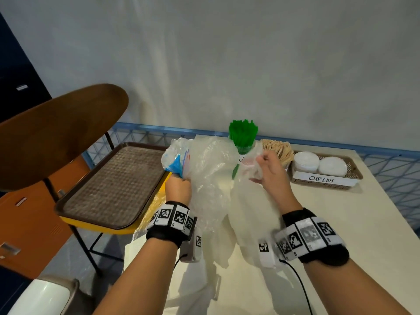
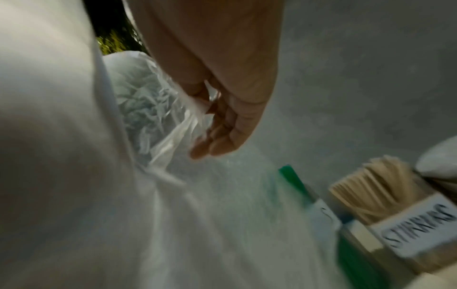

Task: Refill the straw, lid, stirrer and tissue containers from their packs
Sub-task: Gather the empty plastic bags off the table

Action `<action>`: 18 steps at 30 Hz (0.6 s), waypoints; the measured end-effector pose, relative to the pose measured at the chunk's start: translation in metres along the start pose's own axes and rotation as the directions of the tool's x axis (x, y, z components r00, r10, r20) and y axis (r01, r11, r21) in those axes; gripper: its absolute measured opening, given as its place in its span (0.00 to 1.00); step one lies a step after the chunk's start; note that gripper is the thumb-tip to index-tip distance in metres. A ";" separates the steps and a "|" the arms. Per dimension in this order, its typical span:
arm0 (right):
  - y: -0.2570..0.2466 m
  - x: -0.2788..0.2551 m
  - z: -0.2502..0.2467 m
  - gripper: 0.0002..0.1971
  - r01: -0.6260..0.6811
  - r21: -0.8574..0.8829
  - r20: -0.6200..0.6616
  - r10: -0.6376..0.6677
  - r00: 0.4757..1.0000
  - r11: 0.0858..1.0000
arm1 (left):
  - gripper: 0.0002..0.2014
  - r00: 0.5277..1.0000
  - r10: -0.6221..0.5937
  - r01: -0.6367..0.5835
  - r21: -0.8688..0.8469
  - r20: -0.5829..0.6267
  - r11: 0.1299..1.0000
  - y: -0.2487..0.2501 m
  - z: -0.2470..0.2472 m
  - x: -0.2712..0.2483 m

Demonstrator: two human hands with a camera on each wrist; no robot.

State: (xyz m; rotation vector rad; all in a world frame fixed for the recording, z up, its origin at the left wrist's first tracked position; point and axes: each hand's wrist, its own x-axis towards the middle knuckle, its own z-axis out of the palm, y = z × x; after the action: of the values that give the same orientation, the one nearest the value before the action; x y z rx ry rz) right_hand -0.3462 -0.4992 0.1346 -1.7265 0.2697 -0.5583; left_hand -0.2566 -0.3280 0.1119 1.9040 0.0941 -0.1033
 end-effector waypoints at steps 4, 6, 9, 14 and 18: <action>-0.017 0.006 0.027 0.05 0.130 -0.124 0.198 -0.104 0.975 0.984 | 0.16 0.998 0.020 -0.019 -0.033 0.057 0.999 0.006 0.004 -0.001; -0.013 0.014 0.045 0.06 0.133 -0.132 0.287 -0.090 0.954 0.982 | 0.11 0.995 0.052 -0.042 -0.113 0.083 0.993 0.011 0.003 -0.002; -0.007 0.024 0.067 0.08 0.096 -0.102 0.355 -0.054 0.933 0.990 | 0.05 0.980 0.073 -0.014 -0.307 0.184 0.952 0.019 -0.002 -0.005; -0.013 0.034 0.096 0.13 0.089 -0.004 0.409 -0.080 0.909 0.996 | 0.38 0.949 0.108 -0.028 -0.265 0.294 0.964 0.011 -0.023 0.001; -0.017 0.040 0.121 0.11 0.069 -0.030 0.453 -0.048 0.890 0.997 | 0.14 0.978 0.122 -0.107 -0.094 0.171 0.990 0.006 -0.039 0.010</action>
State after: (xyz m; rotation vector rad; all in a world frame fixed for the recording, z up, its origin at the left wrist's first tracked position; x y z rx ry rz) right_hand -0.2533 -0.4106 0.1421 -1.8581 -0.1043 -0.1787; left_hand -0.2451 -0.2934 0.1295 1.8031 -0.1291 -0.1864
